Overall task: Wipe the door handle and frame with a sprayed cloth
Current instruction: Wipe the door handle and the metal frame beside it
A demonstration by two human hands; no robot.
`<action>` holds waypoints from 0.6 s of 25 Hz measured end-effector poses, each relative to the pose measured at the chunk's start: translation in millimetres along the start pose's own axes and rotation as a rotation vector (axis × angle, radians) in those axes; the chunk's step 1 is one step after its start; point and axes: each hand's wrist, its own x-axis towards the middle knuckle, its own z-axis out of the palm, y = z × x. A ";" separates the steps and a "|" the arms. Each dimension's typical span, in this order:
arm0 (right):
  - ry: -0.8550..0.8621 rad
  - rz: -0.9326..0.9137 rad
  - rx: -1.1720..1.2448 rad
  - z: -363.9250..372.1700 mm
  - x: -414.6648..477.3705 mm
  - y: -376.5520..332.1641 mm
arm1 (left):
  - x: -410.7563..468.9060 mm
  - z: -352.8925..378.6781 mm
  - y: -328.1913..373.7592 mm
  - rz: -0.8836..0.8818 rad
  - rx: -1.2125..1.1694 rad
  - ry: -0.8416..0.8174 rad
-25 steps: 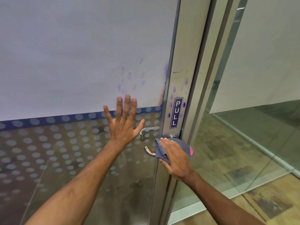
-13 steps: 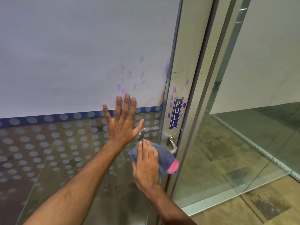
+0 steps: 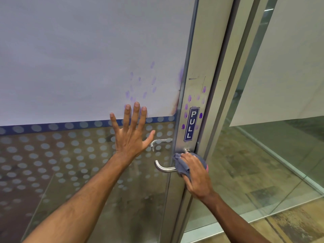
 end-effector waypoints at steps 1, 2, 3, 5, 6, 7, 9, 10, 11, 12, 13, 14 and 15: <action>-0.008 0.018 0.060 -2.6 0.2 4.8 | 0.0 0.8 -0.1 0.002 0.003 0.005; -0.010 0.059 0.144 -1.7 -0.1 5.1 | 0.2 1.3 -0.6 0.003 0.007 0.008; 0.012 0.121 0.248 2.1 -2.3 1.9 | 0.7 1.6 -0.6 0.004 0.006 0.009; 0.139 0.278 0.500 16.0 -7.4 -13.1 | 0.5 2.3 -0.2 0.003 0.010 0.010; 0.225 0.392 0.648 22.4 -8.0 -23.5 | 0.2 2.5 0.0 0.004 0.020 0.010; 0.316 0.556 0.797 27.4 -7.7 -33.5 | -0.1 2.7 0.2 0.005 0.027 0.011; 0.507 0.919 1.061 31.0 -1.6 -51.1 | 0.0 3.8 0.0 0.007 0.034 0.019; 0.604 1.048 1.184 31.8 2.5 -57.8 | 0.0 4.4 -0.3 0.008 0.037 0.023; 0.685 1.124 1.313 31.8 6.5 -62.8 | 0.0 4.9 -0.4 0.010 0.041 0.027; 0.744 1.174 1.432 31.5 10.1 -66.4 | -0.2 5.1 -0.7 0.013 0.042 0.029; 0.783 1.213 1.530 30.4 13.1 -69.1 | -0.4 5.2 -0.7 0.017 0.043 0.031; 0.804 1.255 1.597 28.9 15.7 -70.7 | -0.9 5.4 -0.5 0.021 0.045 0.033; 0.809 1.294 1.647 26.6 18.1 -72.7 | -1.0 5.4 -0.4 0.023 0.050 0.035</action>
